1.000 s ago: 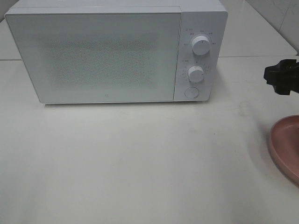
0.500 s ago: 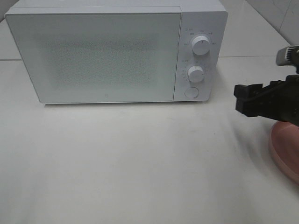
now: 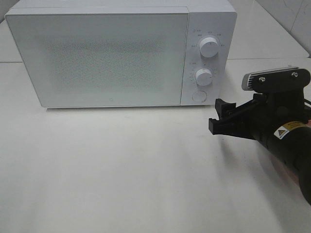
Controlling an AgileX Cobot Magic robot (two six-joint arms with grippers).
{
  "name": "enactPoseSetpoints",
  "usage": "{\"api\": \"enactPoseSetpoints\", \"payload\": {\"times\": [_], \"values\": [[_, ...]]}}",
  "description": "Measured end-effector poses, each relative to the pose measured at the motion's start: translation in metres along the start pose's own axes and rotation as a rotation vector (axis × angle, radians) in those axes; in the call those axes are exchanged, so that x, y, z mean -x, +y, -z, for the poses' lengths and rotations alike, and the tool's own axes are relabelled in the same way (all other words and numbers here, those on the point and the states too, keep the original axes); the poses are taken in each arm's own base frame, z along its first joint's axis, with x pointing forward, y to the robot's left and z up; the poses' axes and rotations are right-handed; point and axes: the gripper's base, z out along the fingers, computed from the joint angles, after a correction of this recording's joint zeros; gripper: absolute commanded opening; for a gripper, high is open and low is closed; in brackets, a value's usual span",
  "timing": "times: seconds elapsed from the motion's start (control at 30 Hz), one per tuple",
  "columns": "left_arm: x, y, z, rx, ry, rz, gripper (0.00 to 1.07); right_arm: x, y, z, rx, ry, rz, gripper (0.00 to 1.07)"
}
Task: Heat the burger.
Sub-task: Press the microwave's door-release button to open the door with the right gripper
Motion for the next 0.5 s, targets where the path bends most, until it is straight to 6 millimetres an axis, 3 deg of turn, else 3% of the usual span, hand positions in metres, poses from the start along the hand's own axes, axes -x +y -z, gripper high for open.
{"api": "enactPoseSetpoints", "payload": {"times": [0.23, 0.5], "values": [[0.000, 0.000, 0.000, 0.000, 0.000, 0.000, 0.99, -0.005, 0.015, 0.008, -0.069, -0.046, -0.022, 0.74], [0.000, 0.000, 0.000, 0.000, 0.000, 0.000, 0.99, -0.006, 0.030, 0.002, -0.063, -0.047, -0.030, 0.74]]}}
